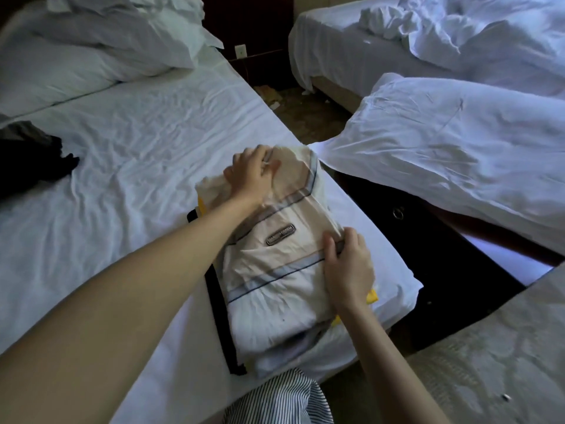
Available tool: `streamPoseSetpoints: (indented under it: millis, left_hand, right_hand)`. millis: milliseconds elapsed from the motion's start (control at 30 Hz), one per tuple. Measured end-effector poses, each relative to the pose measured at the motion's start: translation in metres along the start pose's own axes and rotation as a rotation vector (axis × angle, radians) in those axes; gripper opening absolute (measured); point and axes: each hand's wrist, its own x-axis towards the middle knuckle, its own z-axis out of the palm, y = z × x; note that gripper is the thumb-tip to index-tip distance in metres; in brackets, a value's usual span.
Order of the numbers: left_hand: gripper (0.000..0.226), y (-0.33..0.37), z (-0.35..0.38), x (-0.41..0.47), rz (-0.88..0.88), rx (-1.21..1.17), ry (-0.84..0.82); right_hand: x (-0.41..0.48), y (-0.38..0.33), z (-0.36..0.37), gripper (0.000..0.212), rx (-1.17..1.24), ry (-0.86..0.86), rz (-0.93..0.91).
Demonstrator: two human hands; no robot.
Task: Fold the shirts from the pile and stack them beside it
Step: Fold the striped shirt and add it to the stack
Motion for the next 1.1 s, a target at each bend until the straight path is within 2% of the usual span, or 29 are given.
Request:
streamPoseSetpoints:
  millis: [100,167,233,267,300,367,400,433,500,600,733,767,833,900,967,1000,1033,1100]
  left_hand:
    - [0.046,-0.011,0.034,-0.021,-0.032,0.183,-0.223]
    - [0.051,-0.014,0.047,-0.03,-0.064,0.234,-0.258]
    - [0.053,-0.011,0.041,-0.03,-0.077,0.186,-0.288]
    - [0.054,-0.01,0.034,-0.03,-0.033,0.158,-0.256]
    - [0.055,-0.01,0.029,-0.032,0.062,0.128,-0.158]
    - [0.056,-0.009,0.021,-0.039,0.255,0.09,0.005]
    - [0.057,-0.008,0.021,-0.045,0.311,0.092,-0.018]
    - [0.059,-0.007,0.024,-0.054,0.318,0.111,-0.128]
    - [0.061,-0.007,0.037,-0.065,0.23,0.205,-0.369]
    - [0.052,-0.006,0.048,-0.059,0.197,0.279,-0.443]
    - [0.053,-0.003,0.041,-0.061,0.177,0.247,-0.453]
    - [0.053,-0.003,0.038,-0.066,0.165,0.214,-0.428]
    - [0.057,-0.002,0.031,-0.082,0.145,0.11,-0.43]
    - [0.066,0.0,0.019,-0.104,0.141,-0.038,-0.48]
    - [0.076,0.007,0.001,-0.128,0.164,-0.137,-0.534]
    - [0.082,0.014,-0.007,-0.142,0.184,-0.163,-0.568]
    - [0.092,0.022,-0.013,-0.156,0.207,-0.17,-0.6]
    - [0.118,0.04,-0.017,-0.179,0.266,-0.086,-0.613]
  right_hand:
    - [-0.007,0.014,0.001,0.034,-0.019,-0.032,0.05]
    - [-0.006,0.015,-0.004,0.037,-0.016,-0.091,0.08]
    - [0.0,0.009,-0.008,0.04,-0.176,-0.144,0.078]
    - [0.002,0.001,-0.012,0.043,-0.294,-0.148,0.056]
    - [0.004,-0.008,-0.014,0.046,-0.375,-0.082,-0.008]
    - [0.007,-0.028,-0.016,0.048,-0.431,0.166,-0.232]
    - [0.007,-0.035,-0.011,0.048,-0.461,0.167,-0.357]
    - [0.006,-0.037,-0.005,0.047,-0.525,0.033,-0.427]
    - [0.004,-0.026,0.008,0.052,-0.631,-0.264,-0.392]
    - [0.006,-0.005,0.008,0.056,-0.663,-0.383,-0.308]
    - [0.026,-0.004,-0.012,0.05,-0.341,-0.607,-0.224]
    - [0.028,-0.005,-0.019,0.049,-0.217,-0.597,-0.173]
    - [0.024,-0.004,-0.034,0.051,-0.08,-0.469,-0.017]
    - [0.015,-0.003,-0.05,0.049,-0.211,-0.347,0.086]
    - [0.008,-0.007,-0.066,0.04,-0.336,-0.308,0.054]
    - [0.007,-0.011,-0.072,0.033,-0.309,-0.308,0.025]
    - [0.007,-0.015,-0.076,0.027,-0.218,-0.323,0.019]
    - [0.007,-0.027,-0.081,0.023,0.141,-0.379,0.077]
